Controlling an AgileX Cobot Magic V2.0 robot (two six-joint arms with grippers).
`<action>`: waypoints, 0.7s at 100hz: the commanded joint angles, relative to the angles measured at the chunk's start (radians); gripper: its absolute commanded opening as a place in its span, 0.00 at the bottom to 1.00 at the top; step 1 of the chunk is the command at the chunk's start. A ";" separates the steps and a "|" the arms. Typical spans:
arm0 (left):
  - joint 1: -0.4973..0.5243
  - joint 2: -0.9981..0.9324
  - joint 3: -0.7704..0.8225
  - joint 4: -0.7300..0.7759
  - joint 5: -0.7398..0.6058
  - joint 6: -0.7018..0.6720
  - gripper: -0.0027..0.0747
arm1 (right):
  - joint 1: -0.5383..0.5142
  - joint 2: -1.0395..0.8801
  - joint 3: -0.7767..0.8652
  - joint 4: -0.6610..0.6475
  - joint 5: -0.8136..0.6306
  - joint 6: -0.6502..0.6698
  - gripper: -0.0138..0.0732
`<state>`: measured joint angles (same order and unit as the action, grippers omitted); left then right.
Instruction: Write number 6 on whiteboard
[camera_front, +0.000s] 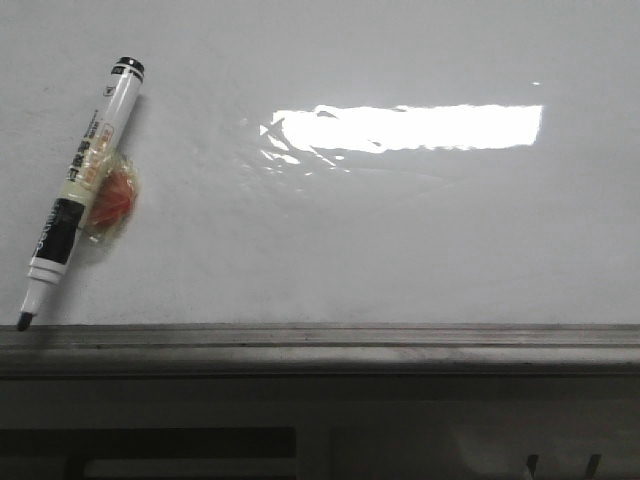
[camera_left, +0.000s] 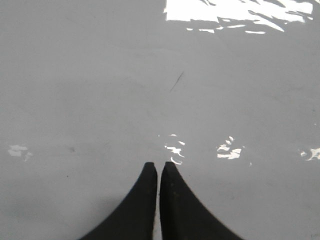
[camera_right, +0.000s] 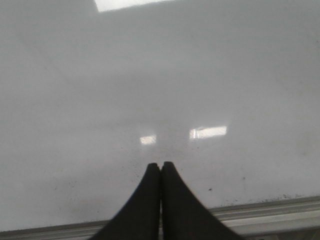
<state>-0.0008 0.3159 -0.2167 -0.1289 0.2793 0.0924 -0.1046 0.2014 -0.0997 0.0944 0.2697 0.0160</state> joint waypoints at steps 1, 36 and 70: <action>-0.006 0.080 -0.068 0.000 -0.067 -0.004 0.01 | 0.000 0.076 -0.073 0.003 -0.051 -0.002 0.09; -0.012 0.166 -0.082 -0.007 -0.196 -0.004 0.15 | 0.000 0.137 -0.094 0.003 -0.046 -0.002 0.09; -0.012 0.166 -0.074 -0.029 -0.336 -0.004 0.54 | 0.000 0.137 -0.094 0.003 -0.043 -0.002 0.09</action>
<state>-0.0031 0.4716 -0.2620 -0.1410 0.0890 0.0924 -0.1046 0.3227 -0.1566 0.0966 0.2874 0.0160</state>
